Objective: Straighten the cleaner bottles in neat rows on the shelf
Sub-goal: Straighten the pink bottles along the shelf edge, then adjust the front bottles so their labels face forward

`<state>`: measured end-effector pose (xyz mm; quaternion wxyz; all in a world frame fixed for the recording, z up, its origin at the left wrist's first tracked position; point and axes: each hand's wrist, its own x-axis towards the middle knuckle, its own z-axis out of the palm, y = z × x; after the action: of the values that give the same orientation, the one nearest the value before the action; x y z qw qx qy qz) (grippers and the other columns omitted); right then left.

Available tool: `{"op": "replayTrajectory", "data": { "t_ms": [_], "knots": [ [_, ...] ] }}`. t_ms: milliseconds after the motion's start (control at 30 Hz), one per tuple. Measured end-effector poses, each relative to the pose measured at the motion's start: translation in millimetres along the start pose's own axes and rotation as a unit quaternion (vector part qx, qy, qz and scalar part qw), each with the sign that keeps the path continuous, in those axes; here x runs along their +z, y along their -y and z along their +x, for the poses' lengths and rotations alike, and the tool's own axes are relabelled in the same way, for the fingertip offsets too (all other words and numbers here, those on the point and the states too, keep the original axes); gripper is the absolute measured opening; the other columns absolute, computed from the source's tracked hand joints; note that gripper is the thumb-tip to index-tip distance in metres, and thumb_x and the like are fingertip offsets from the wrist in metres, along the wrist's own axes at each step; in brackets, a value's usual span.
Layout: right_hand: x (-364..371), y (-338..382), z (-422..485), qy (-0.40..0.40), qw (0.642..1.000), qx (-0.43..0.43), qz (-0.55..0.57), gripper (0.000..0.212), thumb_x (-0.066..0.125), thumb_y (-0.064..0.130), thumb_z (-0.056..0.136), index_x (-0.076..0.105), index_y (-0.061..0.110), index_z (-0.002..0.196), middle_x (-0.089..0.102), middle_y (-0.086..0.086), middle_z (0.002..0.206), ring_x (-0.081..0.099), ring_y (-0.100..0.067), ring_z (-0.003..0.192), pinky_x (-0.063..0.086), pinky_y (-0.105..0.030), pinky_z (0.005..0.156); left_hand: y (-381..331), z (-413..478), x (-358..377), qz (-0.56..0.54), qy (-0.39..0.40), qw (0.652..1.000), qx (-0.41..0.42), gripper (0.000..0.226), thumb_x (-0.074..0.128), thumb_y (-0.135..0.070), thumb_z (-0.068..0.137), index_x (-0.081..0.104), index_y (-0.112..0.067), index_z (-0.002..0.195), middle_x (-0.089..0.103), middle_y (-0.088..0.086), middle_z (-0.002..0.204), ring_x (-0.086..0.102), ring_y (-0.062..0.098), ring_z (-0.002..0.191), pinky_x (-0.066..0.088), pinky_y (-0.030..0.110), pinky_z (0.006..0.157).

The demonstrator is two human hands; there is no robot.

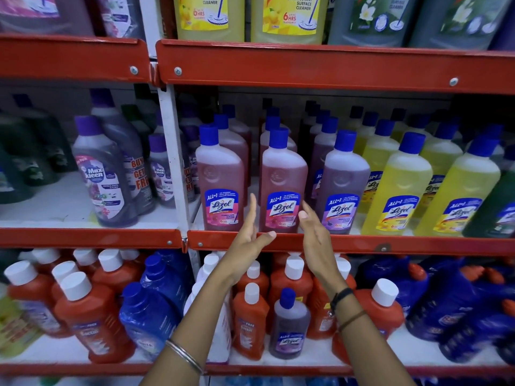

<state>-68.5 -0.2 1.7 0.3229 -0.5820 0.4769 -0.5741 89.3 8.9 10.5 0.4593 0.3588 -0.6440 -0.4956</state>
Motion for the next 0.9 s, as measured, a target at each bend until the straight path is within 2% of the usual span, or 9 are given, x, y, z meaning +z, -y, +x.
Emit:
{"op": "replayTrajectory", "data": {
  "t_ms": [67,100,267,467,533,600,700,800,900],
  "knots": [
    [-2.7,-4.3,2.0,0.012,1.0,0.0,0.006,0.066,0.038,0.067,0.085,0.039,0.032,0.141,0.047,0.001,0.147,0.043,-0.01,0.134,0.038,-0.037,0.111,-1.1,2.6,0.3,0.005,0.019,1.0,-0.012,0.082,0.049,-0.001,0.095,0.0,-0.038,0.149,0.029,-0.039,0.13,0.037,-0.035,0.105,0.039,0.0,0.087],
    [-4.2,-4.6,2.5,0.017,1.0,-0.002,0.011,0.064,0.039,0.066,0.086,0.04,0.031,0.14,0.048,0.0,0.145,0.045,-0.01,0.133,0.04,-0.037,0.11,-2.6,3.0,0.9,0.005,0.024,1.0,-0.015,0.082,0.05,-0.001,0.095,0.001,-0.038,0.149,0.032,-0.038,0.128,0.039,-0.034,0.104,0.039,0.001,0.088],
    [-6.5,-2.7,2.9,0.031,0.999,-0.015,0.02,0.031,0.039,0.042,0.099,0.042,0.042,0.129,0.059,0.006,0.128,0.057,-0.003,0.115,0.046,-0.006,0.081,-5.4,4.5,-1.8,-0.011,0.022,0.999,-0.02,0.081,0.048,0.0,0.095,0.001,-0.039,0.149,0.036,-0.036,0.124,0.043,-0.033,0.102,0.04,0.001,0.086],
    [-7.4,3.6,0.4,0.025,0.999,-0.025,0.034,0.024,0.038,0.029,0.1,0.045,0.048,0.115,0.057,0.019,0.111,0.058,0.019,0.093,0.044,0.0,0.071,-3.3,5.4,-3.0,-0.026,0.012,0.999,-0.023,0.082,0.05,-0.001,0.095,0.002,-0.041,0.148,0.038,-0.037,0.124,0.044,-0.025,0.111,0.041,0.006,0.09],
    [-8.7,3.5,-0.4,0.031,0.999,-0.03,0.031,0.024,0.039,0.035,0.099,0.046,0.045,0.119,0.058,0.017,0.115,0.058,0.019,0.098,0.045,-0.002,0.072,-2.7,4.6,0.2,-0.026,-0.006,1.0,-0.012,0.081,0.052,-0.003,0.094,0.004,-0.04,0.149,0.039,-0.034,0.127,0.043,-0.021,0.114,0.042,0.008,0.092],
    [-11.7,2.5,-4.3,0.03,0.998,-0.04,0.039,0.032,0.041,0.046,0.096,0.049,0.039,0.126,0.06,0.01,0.123,0.058,0.008,0.111,0.047,-0.006,0.08,0.0,2.8,7.7,-0.029,-0.042,0.999,0.013,0.079,0.054,-0.004,0.093,0.009,-0.037,0.149,0.038,-0.023,0.139,0.04,-0.017,0.121,0.041,0.01,0.097],
    [-23.2,1.1,-15.5,-0.057,0.992,-0.104,0.042,0.048,0.042,0.048,0.092,0.056,0.021,0.128,0.06,0.001,0.131,0.054,-0.009,0.124,0.045,-0.021,0.099,9.8,-0.2,26.1,-0.023,-0.141,0.987,0.072,0.07,0.058,-0.006,0.092,0.022,-0.034,0.145,0.029,-0.007,0.155,0.033,-0.001,0.138,0.034,0.027,0.113],
    [-49.9,-0.2,-20.3,-0.165,0.969,-0.184,0.009,0.057,0.042,0.05,0.093,0.053,0.007,0.128,0.056,-0.006,0.132,0.051,-0.015,0.125,0.04,-0.025,0.103,16.7,-1.1,50.9,0.02,-0.248,0.954,0.166,0.054,0.056,-0.017,0.088,0.039,-0.031,0.138,0.035,-0.003,0.152,0.032,0.01,0.141,0.031,0.032,0.115],
    [-77.7,-5.1,-11.5,-0.184,0.967,-0.176,-0.033,0.066,0.041,0.055,0.09,0.042,0.01,0.138,0.043,-0.007,0.143,0.038,-0.013,0.135,0.032,-0.019,0.108,13.9,2.2,80.5,0.043,-0.275,0.935,0.221,0.039,0.05,-0.026,0.091,0.05,-0.022,0.13,0.051,0.0,0.138,0.045,0.017,0.132,0.038,0.034,0.109]
  ]
}}
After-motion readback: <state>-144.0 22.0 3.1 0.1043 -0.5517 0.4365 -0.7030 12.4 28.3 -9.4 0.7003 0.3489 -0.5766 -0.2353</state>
